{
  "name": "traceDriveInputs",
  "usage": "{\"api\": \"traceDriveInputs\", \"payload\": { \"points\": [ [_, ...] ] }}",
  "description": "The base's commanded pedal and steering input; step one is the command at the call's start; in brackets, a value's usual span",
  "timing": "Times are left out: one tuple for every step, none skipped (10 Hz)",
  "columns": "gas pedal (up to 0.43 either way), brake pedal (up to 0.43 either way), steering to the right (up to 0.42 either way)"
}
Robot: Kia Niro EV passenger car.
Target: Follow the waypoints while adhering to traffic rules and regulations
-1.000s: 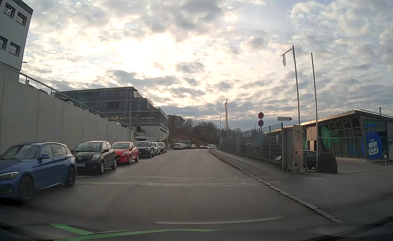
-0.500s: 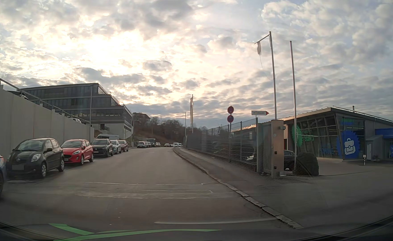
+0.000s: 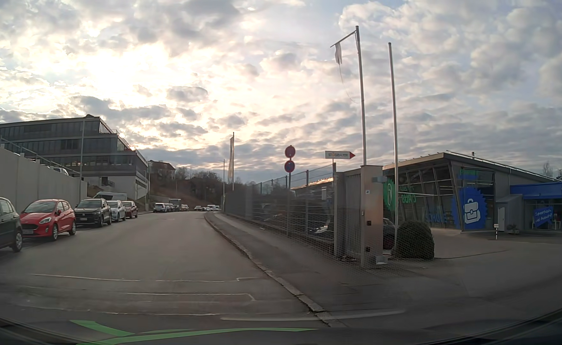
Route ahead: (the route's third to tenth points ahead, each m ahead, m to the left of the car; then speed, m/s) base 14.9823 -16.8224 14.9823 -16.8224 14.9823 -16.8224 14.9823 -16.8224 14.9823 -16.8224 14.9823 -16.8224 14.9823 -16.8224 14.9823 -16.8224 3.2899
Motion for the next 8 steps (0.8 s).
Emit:
{"api": "traceDriveInputs", "payload": {
  "points": [
    [0.0, 0.085, 0.394],
    [0.0, 0.006, 0.443],
    [0.0, 0.0, 0.491],
    [0.0, 0.0, 0.543],
    [0.0, 0.0, 0.569],
    [0.0, 0.0, 0.574],
    [0.0, 0.0, 0.574],
    [0.0, 0.0, 0.574]
  ]
}}
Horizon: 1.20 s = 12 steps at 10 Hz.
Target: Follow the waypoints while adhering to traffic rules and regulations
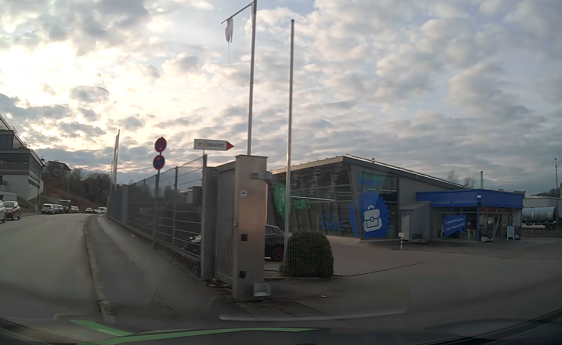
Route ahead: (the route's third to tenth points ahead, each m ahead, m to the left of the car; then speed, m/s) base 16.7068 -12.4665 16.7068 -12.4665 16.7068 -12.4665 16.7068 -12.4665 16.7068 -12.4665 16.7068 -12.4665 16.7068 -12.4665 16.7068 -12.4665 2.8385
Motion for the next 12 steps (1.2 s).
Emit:
{"api": "traceDriveInputs", "payload": {
  "points": [
    [0.0, 0.0, 0.574],
    [0.008, 0.0, 0.574],
    [0.087, 0.0, 0.576],
    [0.087, 0.0, 0.575],
    [0.087, 0.0, 0.576],
    [0.087, 0.0, 0.573],
    [0.087, 0.0, 0.566],
    [0.087, 0.0, 0.565],
    [0.087, 0.0, 0.565],
    [0.087, 0.0, 0.565],
    [0.098, 0.0, 0.565],
    [0.098, 0.0, 0.565]
  ]
}}
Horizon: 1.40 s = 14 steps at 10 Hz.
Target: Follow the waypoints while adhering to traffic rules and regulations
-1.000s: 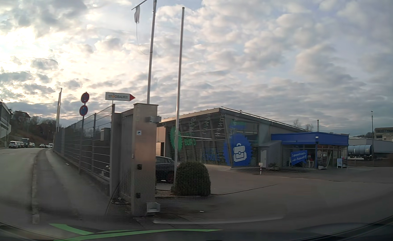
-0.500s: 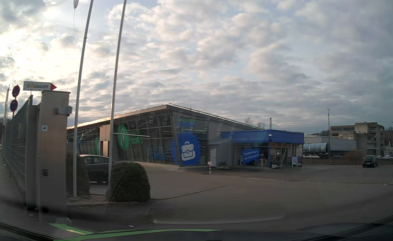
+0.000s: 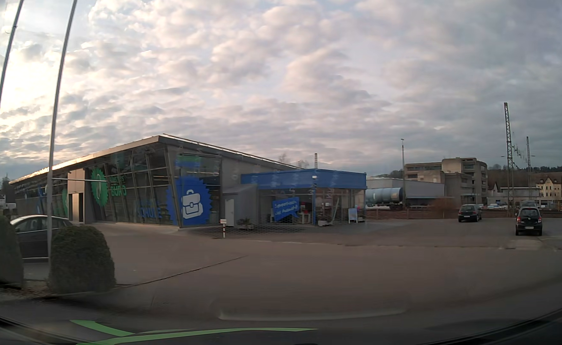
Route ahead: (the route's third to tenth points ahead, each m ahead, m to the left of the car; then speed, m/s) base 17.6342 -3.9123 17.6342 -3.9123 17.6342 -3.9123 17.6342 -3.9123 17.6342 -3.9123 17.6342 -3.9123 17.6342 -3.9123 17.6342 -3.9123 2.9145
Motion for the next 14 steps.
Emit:
{"api": "traceDriveInputs", "payload": {
  "points": [
    [0.098, 0.0, 0.565],
    [0.098, 0.0, 0.564],
    [0.098, 0.0, 0.56],
    [0.098, 0.0, 0.558],
    [0.098, 0.0, 0.554],
    [0.098, 0.0, 0.544],
    [0.098, 0.0, 0.527],
    [0.098, 0.0, 0.511],
    [0.098, 0.0, 0.489],
    [0.098, 0.0, 0.463],
    [0.098, 0.0, 0.42],
    [0.098, 0.0, 0.373],
    [0.098, 0.0, 0.338],
    [0.0, 0.0, 0.303]
  ]
}}
